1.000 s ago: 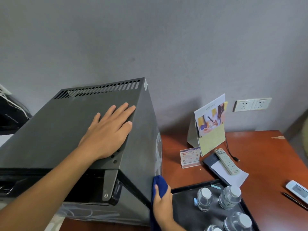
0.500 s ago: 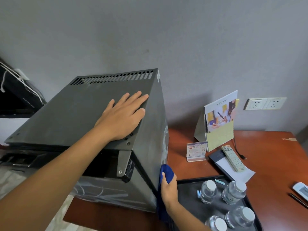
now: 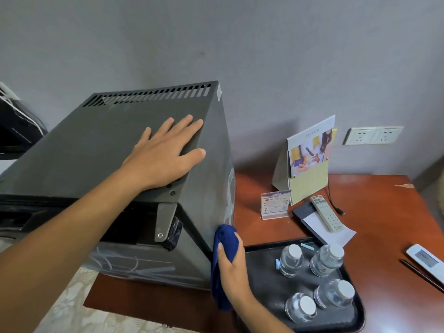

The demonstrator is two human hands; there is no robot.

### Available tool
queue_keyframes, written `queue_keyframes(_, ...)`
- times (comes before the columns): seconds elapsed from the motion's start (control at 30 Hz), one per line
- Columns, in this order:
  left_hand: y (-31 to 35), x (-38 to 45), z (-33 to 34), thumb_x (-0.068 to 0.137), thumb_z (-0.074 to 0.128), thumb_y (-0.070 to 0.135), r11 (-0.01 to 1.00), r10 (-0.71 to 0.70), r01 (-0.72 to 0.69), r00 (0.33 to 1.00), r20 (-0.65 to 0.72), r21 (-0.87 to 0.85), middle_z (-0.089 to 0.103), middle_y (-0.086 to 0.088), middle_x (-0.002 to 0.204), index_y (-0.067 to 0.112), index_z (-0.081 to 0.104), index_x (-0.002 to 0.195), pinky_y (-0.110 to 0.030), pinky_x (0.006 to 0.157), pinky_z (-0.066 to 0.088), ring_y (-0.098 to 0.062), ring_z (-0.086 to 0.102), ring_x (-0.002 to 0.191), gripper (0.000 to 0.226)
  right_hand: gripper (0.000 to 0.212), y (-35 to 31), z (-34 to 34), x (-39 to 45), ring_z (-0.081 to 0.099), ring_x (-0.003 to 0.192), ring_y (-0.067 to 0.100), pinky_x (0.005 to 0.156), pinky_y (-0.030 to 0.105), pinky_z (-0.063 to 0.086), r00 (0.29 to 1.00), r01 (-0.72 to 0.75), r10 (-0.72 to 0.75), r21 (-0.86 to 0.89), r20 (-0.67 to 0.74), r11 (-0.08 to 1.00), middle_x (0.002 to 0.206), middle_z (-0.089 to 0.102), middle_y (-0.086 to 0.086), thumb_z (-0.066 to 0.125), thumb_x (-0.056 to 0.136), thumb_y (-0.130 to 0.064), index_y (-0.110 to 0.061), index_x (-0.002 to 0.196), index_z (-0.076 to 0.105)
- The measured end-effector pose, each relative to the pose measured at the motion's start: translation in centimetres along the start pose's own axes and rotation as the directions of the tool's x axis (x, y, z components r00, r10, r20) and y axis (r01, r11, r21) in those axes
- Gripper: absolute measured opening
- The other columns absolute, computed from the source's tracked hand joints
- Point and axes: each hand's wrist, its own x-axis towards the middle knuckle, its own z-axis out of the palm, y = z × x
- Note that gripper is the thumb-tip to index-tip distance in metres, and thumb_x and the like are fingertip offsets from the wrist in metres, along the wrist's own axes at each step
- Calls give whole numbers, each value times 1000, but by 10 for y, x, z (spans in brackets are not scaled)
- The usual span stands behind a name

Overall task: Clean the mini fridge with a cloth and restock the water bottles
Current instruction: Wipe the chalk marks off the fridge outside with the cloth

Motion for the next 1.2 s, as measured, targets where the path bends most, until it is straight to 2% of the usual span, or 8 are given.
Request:
queue_keyframes(0.1, 1, 0, 0, 85, 24, 71, 1000, 1, -1, 1000, -7, 2, -4, 25, 168, 50, 5, 159, -53, 126, 0, -8, -5, 157, 79, 83, -11, 3, 55, 47, 135, 14, 119, 42, 35, 999, -5, 3, -35, -51, 999, 144, 51, -3, 56, 79, -67, -24, 148, 42)
queue_keyframes(0.23, 1, 2, 0, 86, 27, 70, 1000, 21, -21, 1000, -8, 14, -5, 25, 168, 51, 3, 158, -55, 126, -1, -9, -8, 157, 78, 67, -24, 10, 152, 59, 123, 19, 108, 46, 47, 998, -21, 17, -69, -67, 997, 133, 62, -1, 59, 88, -66, -25, 140, 51)
queue_keyframes(0.3, -1, 4, 0, 86, 28, 71, 999, 29, -29, 1000, -3, 18, -7, 24, 168, 53, 1, 157, -56, 126, -2, -10, -9, 157, 78, 74, -34, 14, 195, 62, 120, 22, 105, 48, 50, 997, -31, 25, -87, -66, 996, 131, 64, 0, 56, 84, -75, -25, 138, 51)
queue_keyframes(0.5, -3, 5, 0, 86, 29, 69, 999, 34, -34, 999, 7, 13, -9, 25, 168, 54, 0, 156, -54, 126, -3, -9, -12, 156, 77, 78, -56, 18, 263, 64, 113, 27, 102, 49, 51, 992, -117, 111, -116, -62, 986, 127, 66, 2, 49, 75, -74, -26, 137, 49)
queue_keyframes(0.67, -6, 6, -2, 88, 32, 66, 999, 34, -34, 999, -6, 1, -6, 25, 168, 54, 2, 156, -55, 126, -2, -9, -9, 156, 75, 64, -78, 22, 211, 58, 118, 24, 106, 45, 46, 996, -45, 37, -108, -81, 993, 130, 58, -1, 51, 92, -58, -20, 143, 44)
queue_keyframes(0.83, -7, 5, -1, 85, 31, 64, 1000, 0, 0, 1000, 13, 0, -7, 25, 168, 53, 2, 157, -55, 126, -2, -10, -9, 157, 79, 61, -46, 21, 146, 61, 118, 17, 103, 44, 51, 999, 46, -49, -109, -21, 993, 129, 62, -4, 52, 90, -69, -27, 134, 54)
queue_keyframes(1.07, -2, 0, -2, 84, 29, 65, 1000, 1, -1, 999, 32, 2, -8, 25, 168, 52, 0, 158, -53, 126, -2, -9, -9, 156, 80, 83, -21, -11, 3, 46, 136, 0, 119, 36, 35, 995, -15, 19, -44, 100, 999, 146, 51, -17, 58, 78, -71, -32, 149, 42)
queue_keyframes(1.2, 0, -1, -2, 84, 29, 65, 1000, 6, -6, 1000, 26, 0, -8, 26, 167, 52, 1, 158, -53, 126, -2, -8, -9, 156, 80, 79, -25, -16, -18, 37, 136, -13, 119, 24, 28, 982, -33, 29, 19, 185, 999, 148, 41, -33, 58, 78, -74, -45, 148, 38)
